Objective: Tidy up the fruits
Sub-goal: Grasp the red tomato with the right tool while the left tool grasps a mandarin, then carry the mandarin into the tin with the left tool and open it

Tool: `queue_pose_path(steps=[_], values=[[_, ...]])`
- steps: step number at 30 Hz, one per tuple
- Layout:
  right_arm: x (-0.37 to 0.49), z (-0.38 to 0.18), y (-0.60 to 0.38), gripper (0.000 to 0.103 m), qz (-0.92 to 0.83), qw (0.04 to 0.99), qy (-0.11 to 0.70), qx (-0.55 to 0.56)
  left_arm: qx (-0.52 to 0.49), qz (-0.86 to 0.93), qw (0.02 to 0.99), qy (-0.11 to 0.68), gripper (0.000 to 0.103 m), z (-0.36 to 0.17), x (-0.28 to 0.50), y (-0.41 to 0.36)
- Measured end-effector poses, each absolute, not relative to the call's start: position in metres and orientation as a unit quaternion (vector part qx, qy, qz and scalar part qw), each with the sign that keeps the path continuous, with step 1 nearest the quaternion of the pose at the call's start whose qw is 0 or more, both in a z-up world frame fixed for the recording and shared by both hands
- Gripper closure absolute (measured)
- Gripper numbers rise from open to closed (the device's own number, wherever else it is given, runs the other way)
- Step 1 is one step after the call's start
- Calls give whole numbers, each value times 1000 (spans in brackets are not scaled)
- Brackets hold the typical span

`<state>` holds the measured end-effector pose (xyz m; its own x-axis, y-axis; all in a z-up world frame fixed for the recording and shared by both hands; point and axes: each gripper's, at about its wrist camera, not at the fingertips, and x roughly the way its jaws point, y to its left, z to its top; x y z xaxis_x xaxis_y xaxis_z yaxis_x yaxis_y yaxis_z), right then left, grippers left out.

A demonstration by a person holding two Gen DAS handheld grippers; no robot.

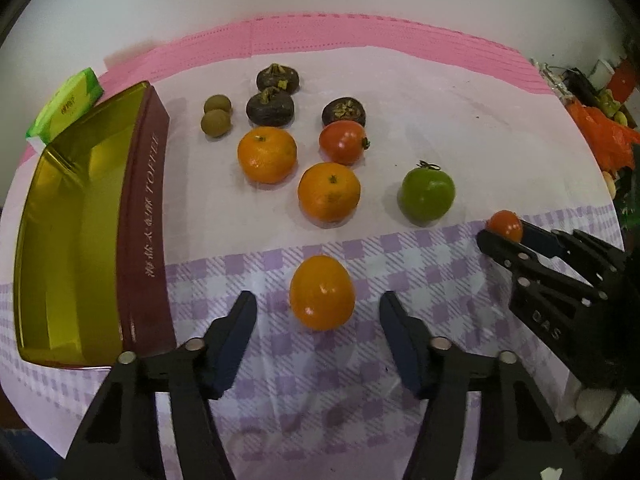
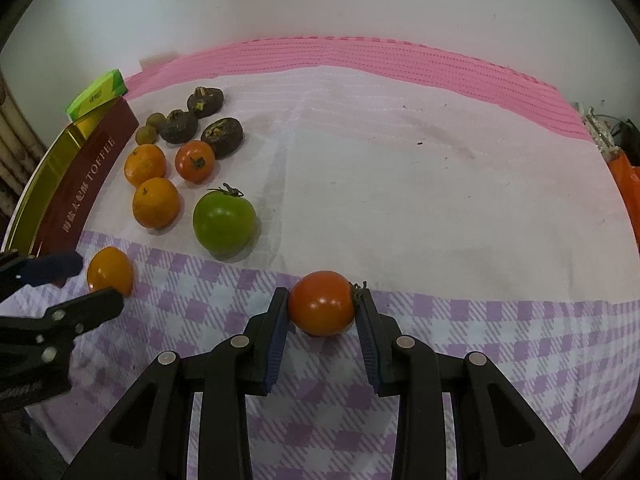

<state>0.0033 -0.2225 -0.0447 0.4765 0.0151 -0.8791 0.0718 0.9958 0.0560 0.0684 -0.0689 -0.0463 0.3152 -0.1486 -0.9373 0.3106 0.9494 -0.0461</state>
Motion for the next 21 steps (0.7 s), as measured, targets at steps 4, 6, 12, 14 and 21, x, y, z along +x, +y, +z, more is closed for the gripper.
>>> queue_pose_path(steps=[4, 6, 12, 14, 21], values=[[2, -44, -222, 69, -15, 859, 510, 43, 64, -142, 802, 577, 57, -53, 75, -70], [1, -44, -222, 69, -14, 859, 510, 43, 61, -143, 800, 579, 61, -55, 77, -70], [1, -44, -222, 69, -14, 859, 510, 43, 68, -139, 800, 580, 72, -63, 80, -74], [1, -44, -221, 69, -14, 859, 510, 42, 68, -139, 799, 581, 72, -63, 81, -73], [1, -45, -219, 69, -15, 859, 510, 37, 65, -133, 805, 574, 73, -53, 76, -63]])
